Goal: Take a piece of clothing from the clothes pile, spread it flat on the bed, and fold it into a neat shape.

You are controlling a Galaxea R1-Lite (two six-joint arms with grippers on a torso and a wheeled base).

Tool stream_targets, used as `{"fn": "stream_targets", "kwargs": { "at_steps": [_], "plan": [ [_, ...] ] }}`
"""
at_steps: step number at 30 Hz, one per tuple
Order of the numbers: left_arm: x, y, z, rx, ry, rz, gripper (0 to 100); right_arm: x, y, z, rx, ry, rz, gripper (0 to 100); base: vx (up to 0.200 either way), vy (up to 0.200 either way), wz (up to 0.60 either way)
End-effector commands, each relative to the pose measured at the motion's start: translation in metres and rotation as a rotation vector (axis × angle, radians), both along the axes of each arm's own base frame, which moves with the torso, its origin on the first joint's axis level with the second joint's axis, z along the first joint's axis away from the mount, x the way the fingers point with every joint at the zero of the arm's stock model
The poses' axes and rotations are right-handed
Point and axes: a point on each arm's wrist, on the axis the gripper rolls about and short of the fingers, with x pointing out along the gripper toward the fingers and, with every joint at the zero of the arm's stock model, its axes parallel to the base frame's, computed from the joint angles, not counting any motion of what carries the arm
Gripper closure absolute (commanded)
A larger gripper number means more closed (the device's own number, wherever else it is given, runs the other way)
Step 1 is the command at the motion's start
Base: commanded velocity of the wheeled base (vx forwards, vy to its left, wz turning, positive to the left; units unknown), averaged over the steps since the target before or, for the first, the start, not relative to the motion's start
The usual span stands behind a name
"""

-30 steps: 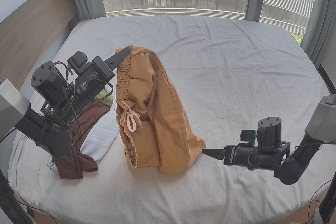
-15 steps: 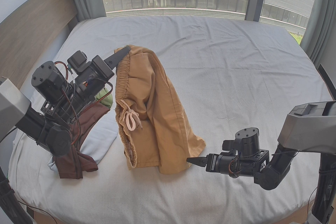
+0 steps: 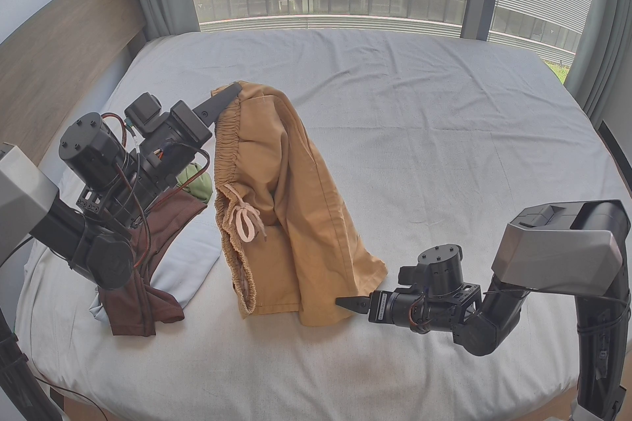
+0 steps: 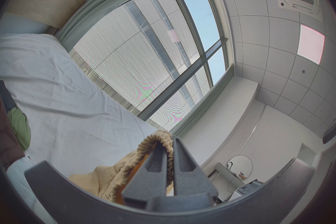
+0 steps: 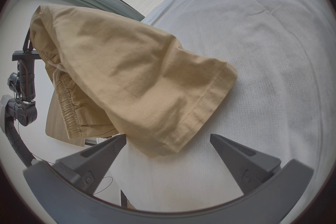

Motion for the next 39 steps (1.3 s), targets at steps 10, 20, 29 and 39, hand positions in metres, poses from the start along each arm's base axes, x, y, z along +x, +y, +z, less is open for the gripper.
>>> {"fn": "stream_targets", "kwargs": {
  "at_steps": [10,20,29,39],
  "plan": [
    [-0.002,0.0,0.001,0.0,-0.003,-0.003,100,0.015,0.012,-0.008,0.016,-0.02,0.007,0,0.0,0.0,0.0],
    [0.0,0.001,-0.003,0.005,0.009,0.001,100,0.013,0.015,-0.001,0.087,-0.04,-0.012,100,0.0,0.0,0.0],
    [0.003,0.004,-0.01,0.012,0.032,0.01,100,-0.008,-0.006,0.014,0.107,-0.08,-0.027,100,0.0,0.0,0.0],
    [-0.013,0.005,-0.033,0.068,0.124,-0.057,100,-0.02,-0.044,0.053,0.103,-0.15,-0.088,100,0.0,0.0,0.0]
  ]
}}
